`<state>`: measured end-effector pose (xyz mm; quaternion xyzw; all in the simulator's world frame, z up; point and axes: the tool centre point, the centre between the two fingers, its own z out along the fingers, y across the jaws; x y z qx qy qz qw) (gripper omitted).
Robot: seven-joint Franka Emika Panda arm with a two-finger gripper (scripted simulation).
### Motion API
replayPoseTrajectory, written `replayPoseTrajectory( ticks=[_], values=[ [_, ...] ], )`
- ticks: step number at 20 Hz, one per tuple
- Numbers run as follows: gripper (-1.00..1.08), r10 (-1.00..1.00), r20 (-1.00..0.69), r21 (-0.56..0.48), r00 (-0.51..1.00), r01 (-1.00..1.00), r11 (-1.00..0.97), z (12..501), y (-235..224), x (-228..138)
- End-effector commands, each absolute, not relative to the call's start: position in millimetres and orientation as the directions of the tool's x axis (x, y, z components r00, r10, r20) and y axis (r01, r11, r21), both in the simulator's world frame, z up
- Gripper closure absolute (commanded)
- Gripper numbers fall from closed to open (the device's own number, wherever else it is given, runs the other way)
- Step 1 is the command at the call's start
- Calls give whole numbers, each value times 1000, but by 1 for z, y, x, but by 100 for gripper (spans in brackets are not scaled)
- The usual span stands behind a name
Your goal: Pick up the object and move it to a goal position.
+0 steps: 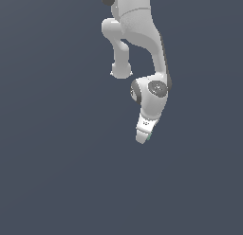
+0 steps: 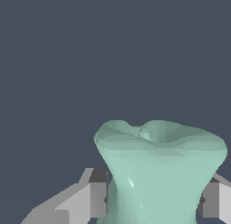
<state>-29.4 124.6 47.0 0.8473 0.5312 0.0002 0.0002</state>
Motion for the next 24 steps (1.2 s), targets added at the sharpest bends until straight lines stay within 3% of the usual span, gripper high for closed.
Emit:
replayPoseTrajectory(
  ticks=[1,11,24],
  values=[
    [108,900,0,1,436,900,-436,48,120,-30],
    [108,900,0,1,436,900,-436,61,53,-40],
    [108,900,0,0,436,900,-436,92,-103,-62]
  ],
)
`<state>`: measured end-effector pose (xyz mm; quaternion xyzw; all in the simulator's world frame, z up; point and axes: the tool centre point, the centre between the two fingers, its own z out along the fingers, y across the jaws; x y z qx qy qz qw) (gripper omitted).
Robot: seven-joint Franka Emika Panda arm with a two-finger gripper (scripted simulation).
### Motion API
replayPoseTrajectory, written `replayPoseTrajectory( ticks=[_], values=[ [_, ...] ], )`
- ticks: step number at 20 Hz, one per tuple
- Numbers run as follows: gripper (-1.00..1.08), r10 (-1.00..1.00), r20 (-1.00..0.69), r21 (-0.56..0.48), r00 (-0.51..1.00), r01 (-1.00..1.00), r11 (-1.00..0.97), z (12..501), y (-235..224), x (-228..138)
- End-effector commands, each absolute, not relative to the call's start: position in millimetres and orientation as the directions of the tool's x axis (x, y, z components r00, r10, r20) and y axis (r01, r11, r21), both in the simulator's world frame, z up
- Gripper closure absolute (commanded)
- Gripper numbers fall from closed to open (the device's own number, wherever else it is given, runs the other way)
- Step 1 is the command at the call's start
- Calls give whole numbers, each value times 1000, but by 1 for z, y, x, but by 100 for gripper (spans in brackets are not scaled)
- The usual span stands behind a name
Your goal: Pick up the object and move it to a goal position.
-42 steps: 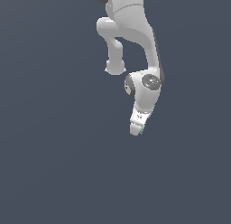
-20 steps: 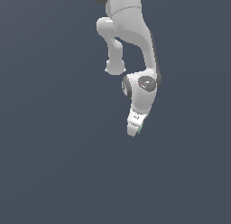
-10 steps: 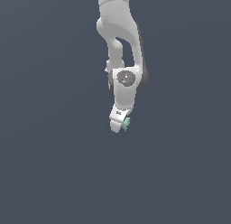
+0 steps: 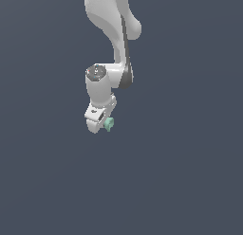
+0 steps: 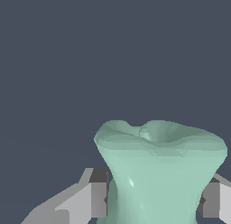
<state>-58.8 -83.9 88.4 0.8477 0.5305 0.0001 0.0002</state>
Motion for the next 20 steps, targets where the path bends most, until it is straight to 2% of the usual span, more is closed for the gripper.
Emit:
replayPoseTrajectory(
  ticks=[1,11,20],
  values=[
    [108,900,0,0,436,900,-436,95,-115,-63],
    [108,900,1,0,436,900,-436,114,-212,-73],
    [108,900,0,0,436,900,-436,121,-246,-75]
  ],
)
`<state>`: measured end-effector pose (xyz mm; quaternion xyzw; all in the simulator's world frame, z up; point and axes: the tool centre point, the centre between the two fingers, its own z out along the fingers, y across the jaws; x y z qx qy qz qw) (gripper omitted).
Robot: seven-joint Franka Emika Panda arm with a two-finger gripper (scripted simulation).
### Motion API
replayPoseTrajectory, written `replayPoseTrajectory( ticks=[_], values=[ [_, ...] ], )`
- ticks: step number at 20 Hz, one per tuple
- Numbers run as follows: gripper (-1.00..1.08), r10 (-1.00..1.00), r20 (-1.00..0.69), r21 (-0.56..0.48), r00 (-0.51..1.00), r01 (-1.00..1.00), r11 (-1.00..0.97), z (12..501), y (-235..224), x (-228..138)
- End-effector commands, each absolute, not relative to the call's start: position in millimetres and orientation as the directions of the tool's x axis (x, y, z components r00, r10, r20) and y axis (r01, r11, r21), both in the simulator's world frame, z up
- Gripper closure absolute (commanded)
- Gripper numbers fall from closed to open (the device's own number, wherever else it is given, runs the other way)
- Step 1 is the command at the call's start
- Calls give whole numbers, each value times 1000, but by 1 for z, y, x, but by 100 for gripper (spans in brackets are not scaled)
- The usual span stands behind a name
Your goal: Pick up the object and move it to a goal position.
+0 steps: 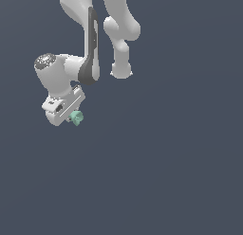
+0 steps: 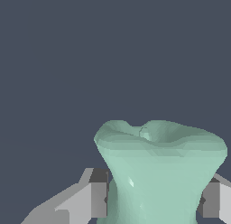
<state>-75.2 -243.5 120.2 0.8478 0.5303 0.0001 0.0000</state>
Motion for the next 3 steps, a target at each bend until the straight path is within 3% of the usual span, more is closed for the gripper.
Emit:
replayPoseTrajectory(
  ticks=[1,3],
  values=[
    [108,900,0,0,436,900,-436,121,-246,-74],
    [108,900,0,0,436,900,-436,121,-245,-74]
  ],
)
